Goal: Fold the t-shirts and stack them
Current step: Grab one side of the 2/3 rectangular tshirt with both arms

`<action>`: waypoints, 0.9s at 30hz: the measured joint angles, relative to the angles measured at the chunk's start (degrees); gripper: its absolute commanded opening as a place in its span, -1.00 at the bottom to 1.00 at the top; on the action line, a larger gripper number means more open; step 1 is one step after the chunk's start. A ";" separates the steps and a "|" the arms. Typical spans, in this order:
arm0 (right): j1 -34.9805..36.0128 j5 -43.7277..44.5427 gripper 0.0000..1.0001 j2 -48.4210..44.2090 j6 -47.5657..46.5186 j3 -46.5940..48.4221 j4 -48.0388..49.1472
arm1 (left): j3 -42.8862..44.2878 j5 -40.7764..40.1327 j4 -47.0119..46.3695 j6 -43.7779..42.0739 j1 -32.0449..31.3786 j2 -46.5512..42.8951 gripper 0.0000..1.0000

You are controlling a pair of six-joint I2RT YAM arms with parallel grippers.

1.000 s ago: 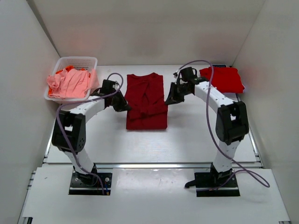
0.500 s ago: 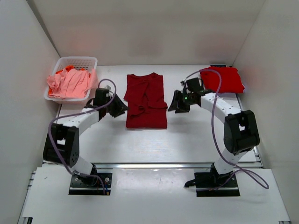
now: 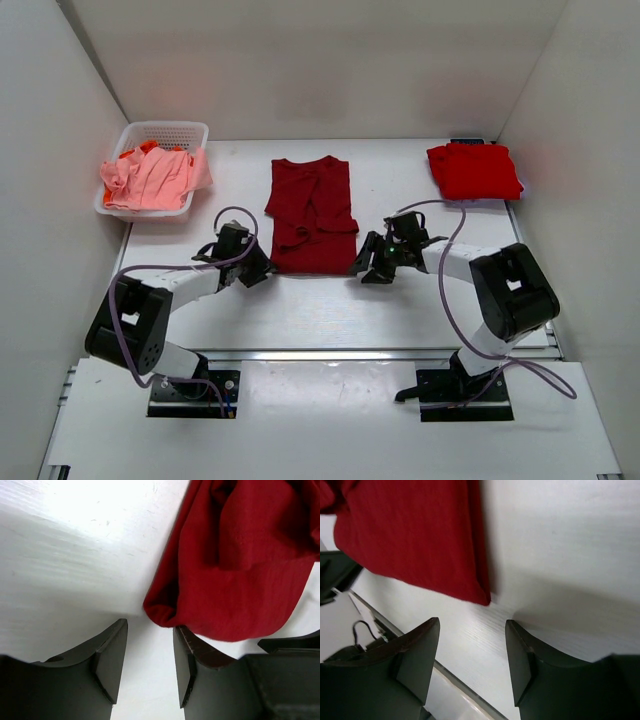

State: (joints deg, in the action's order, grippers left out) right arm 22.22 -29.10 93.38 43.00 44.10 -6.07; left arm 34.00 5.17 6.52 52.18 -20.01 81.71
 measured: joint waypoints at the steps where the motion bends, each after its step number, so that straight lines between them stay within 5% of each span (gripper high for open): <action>1: 0.00 -0.11 0.06 0.37 0.87 -0.22 1.46 | 0.00 -0.35 -0.63 0.55 -0.22 0.42 0.06; 4: 0.00 -0.87 -0.01 2.36 3.74 -0.26 5.77 | 0.00 -1.01 -2.93 2.71 -1.29 1.73 0.04; 6: 0.00 -1.64 -0.63 4.02 4.85 0.24 7.63 | 0.00 -1.36 -4.68 4.35 -1.86 2.51 -0.05; 7: 0.11 -1.42 -0.98 5.01 5.11 0.63 8.00 | 0.02 -1.64 -5.40 4.94 -2.25 2.95 -0.26; 10: 0.55 -1.49 -0.99 7.63 5.97 1.68 7.91 | 0.04 -2.45 -6.16 6.78 -3.02 3.54 -0.99; 17: 2.08 0.52 -1.00 5.79 5.09 2.16 5.09 | -1.01 -2.91 -5.01 6.93 -3.21 -0.31 -1.00; 27: 7.56 5.29 -1.00 -7.10 -1.07 4.68 -11.10 | -6.29 0.55 4.44 5.60 -3.54 -18.64 -1.00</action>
State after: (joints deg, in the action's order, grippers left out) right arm 29.78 -23.81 86.28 41.93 48.77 -17.17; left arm 27.70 5.72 10.96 57.78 -23.55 63.07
